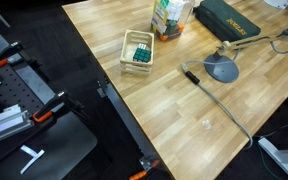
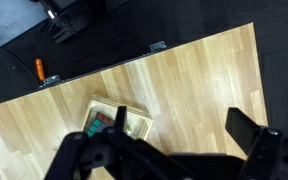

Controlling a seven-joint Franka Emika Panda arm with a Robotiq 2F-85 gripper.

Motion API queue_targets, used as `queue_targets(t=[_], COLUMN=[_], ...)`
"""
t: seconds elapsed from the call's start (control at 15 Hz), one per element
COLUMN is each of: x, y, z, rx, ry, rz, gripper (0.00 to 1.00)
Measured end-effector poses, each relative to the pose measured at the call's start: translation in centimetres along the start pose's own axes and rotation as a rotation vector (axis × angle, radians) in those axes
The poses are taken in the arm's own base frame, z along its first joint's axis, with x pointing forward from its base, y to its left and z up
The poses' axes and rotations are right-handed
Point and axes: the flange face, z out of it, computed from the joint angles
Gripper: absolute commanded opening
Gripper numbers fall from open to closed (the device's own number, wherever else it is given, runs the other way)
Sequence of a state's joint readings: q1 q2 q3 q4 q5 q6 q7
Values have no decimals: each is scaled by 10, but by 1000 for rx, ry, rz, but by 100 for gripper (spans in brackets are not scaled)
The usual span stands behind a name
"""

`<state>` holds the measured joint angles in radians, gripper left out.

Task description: Take the rubik's cube out of the box and put it on the table

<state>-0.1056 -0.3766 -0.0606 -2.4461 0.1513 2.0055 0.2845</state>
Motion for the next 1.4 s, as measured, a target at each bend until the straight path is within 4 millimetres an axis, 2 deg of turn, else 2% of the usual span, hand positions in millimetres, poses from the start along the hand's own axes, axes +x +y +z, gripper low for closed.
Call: queue_targets(t=[0.33,0.47,0.6,0.87,1.07,1.2,1.4], x=[0,7,25,62,85,95,94], y=[0,3,14,40,61,68,65], z=[-1,3,17,66,95,103,104], rx=[1,5,3,-19,-39,-43,-44], ry=[3,18,39,24,-13,-29,-30], rz=[4,19,59,176,264,286,279], gripper=[100,100,100,100,100,100,100])
